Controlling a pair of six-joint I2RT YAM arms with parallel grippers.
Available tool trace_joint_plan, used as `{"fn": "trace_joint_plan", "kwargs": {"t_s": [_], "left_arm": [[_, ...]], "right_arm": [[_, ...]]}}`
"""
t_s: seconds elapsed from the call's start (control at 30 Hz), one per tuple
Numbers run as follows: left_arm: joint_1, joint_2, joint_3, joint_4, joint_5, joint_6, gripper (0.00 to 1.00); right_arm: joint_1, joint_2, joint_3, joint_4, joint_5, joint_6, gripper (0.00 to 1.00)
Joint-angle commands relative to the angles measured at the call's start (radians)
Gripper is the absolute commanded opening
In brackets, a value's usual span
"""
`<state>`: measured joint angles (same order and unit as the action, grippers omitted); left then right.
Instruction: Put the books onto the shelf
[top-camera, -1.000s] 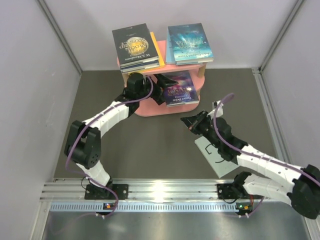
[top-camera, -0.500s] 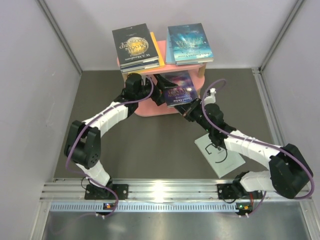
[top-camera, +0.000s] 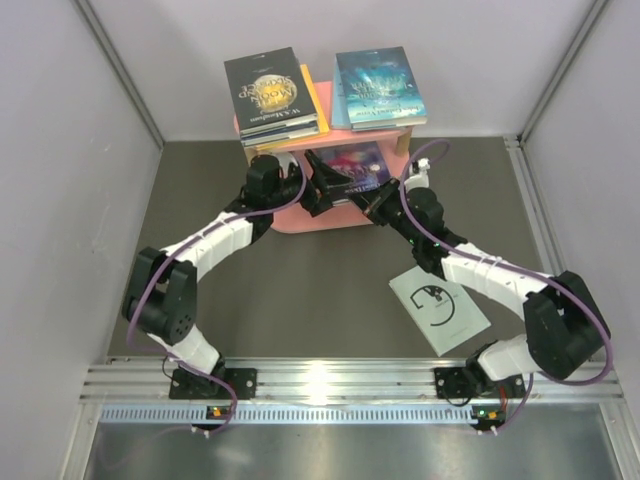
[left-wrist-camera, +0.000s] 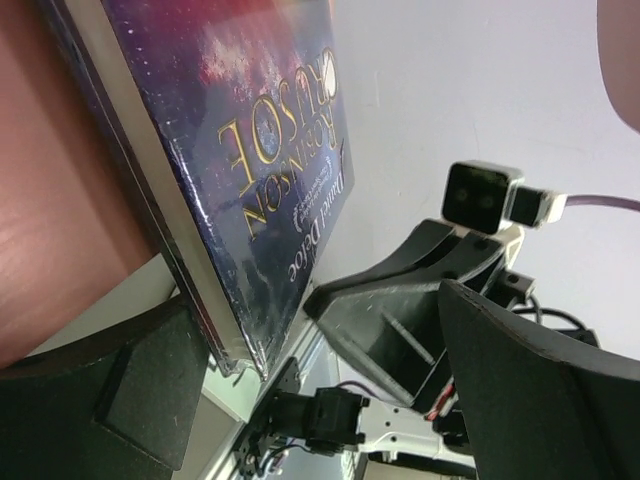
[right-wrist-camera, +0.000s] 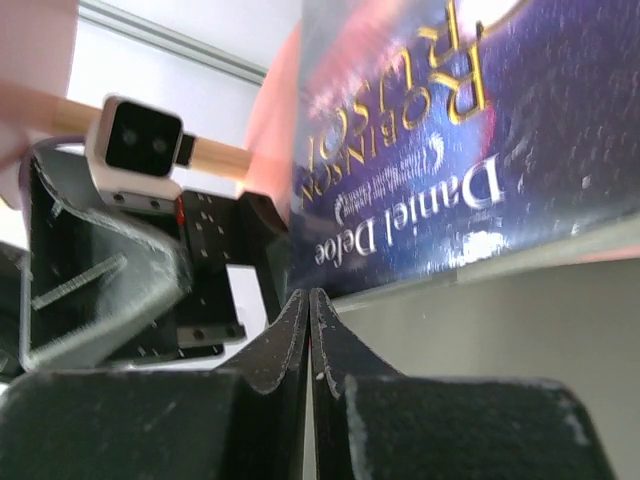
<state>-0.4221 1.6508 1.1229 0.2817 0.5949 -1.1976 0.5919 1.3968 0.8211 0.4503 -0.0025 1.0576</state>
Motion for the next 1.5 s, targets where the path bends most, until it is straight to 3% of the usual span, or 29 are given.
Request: {"fn": "trace_joint_plan", "kwargs": {"t_s": [0.0,0.4,0.6,0.97,1.1,1.17,1.2,1.27,1.3,1.4,1.47], "left_arm": [[0.002,0.055,-0.124,-0.340,-0.032,0.047,0.96],[-0.001,-0.115,-0.261,-0.401,-0.069,0.075,0.97],[-0.001,-0.147,-0.273,-0.437,-0.089,0.092,0.97],[-0.001,-0.322,-0.328,-0.525,-0.141,0.116,0.97],[-0.001,-0.417,-0.351,-0.591,-0.179,0.153,0.98],[-0.001,-0.451,-0.379,-0.604,-0.187,0.156,0.98],[-0.006,-0.483,-0.412,-0.604,-0.188,0.152,0.99],[-0.017,-0.516,-0.452,-0.602,-0.199,0.141,0.99],[-0.032,-0.546,-0.492,-0.589,-0.204,0.130,0.99],[-0.082,-0.589,-0.570,-0.531,-0.221,0.086,0.99],[-0.124,-0.589,-0.598,-0.483,-0.236,0.057,0.99]], "right_arm": [[-0.017,0.013,0.065,0.083,0.007,-0.013,0.00],[-0.018,0.074,0.107,0.096,-0.025,-0.041,0.00],[-0.021,0.024,0.050,0.189,-0.044,-0.033,0.00],[-0.017,-0.065,0.081,0.176,-0.097,-0.051,0.00],[-0.014,-0.186,0.050,0.065,-0.058,-0.103,0.00],[-0.014,-0.246,0.046,-0.089,-0.019,-0.162,0.01],[-0.018,-0.280,0.038,-0.148,-0.001,-0.188,0.04],[-0.026,-0.390,0.026,-0.323,0.111,-0.273,0.31],[-0.044,-0.427,0.010,-0.391,0.192,-0.297,0.51],[-0.159,-0.568,-0.037,-0.642,0.298,-0.331,0.75],[-0.263,-0.597,-0.077,-0.755,0.277,-0.326,0.83]]}}
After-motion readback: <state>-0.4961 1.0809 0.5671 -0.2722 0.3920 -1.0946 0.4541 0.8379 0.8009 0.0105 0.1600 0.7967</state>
